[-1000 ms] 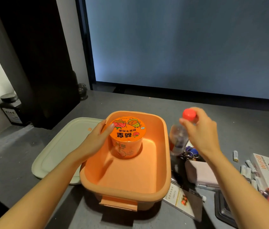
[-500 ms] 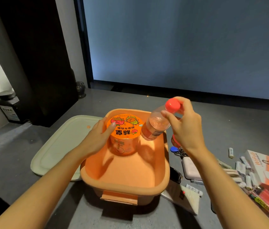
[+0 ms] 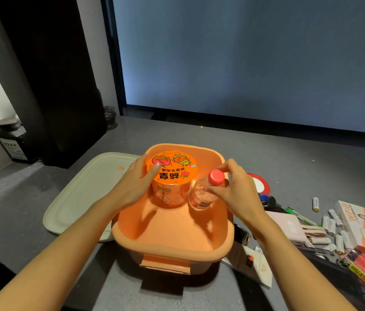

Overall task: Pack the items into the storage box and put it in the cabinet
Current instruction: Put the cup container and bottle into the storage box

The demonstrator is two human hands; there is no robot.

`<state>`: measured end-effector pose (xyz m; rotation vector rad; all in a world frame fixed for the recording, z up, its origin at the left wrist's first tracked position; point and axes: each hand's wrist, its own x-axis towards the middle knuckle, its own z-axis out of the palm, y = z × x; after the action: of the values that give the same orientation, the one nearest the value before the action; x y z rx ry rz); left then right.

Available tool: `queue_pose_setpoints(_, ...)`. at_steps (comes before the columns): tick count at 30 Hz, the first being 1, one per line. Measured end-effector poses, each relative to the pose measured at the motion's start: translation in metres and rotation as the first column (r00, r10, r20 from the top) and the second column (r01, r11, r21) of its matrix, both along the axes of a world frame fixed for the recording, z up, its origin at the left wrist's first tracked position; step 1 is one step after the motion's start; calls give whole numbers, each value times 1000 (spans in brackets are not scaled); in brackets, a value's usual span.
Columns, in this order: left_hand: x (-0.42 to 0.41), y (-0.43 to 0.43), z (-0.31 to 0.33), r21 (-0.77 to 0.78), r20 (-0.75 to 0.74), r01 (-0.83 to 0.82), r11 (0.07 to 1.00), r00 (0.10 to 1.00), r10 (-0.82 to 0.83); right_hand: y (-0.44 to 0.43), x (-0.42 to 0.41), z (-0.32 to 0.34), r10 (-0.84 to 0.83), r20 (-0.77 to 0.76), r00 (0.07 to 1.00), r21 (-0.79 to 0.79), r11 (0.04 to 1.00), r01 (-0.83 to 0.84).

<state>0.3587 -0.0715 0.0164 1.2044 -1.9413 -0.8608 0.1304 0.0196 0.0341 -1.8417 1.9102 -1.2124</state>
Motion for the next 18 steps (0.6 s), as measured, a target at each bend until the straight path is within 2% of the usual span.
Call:
queue_pose_setpoints(3, -1, -1, 0, -3, 7, 2, 1000, 1000, -2, 3, -1, 1, 51, -21, 998, 25, 998, -50)
queue_pose_setpoints(9, -1, -1, 0, -20, 11, -4, 1000, 1000, 4, 18, 6, 1, 93, 30, 995, 117, 989, -96)
queue_pose_setpoints(14, -1, -1, 0, -6, 17, -6, 1000, 1000, 6, 17, 2, -3, 177, 101, 979, 206, 959, -195)
queue_pose_setpoints(15, -1, -1, 0, -9, 17, -7, 1000, 1000, 7, 16, 1, -4, 195, 81, 977, 253, 944, -209)
queue_pose_setpoints(18, -1, 0, 2, -13, 7, -1, 1000, 1000, 1, 11, 5, -11, 218, -174, 960, 376, 916, -140)
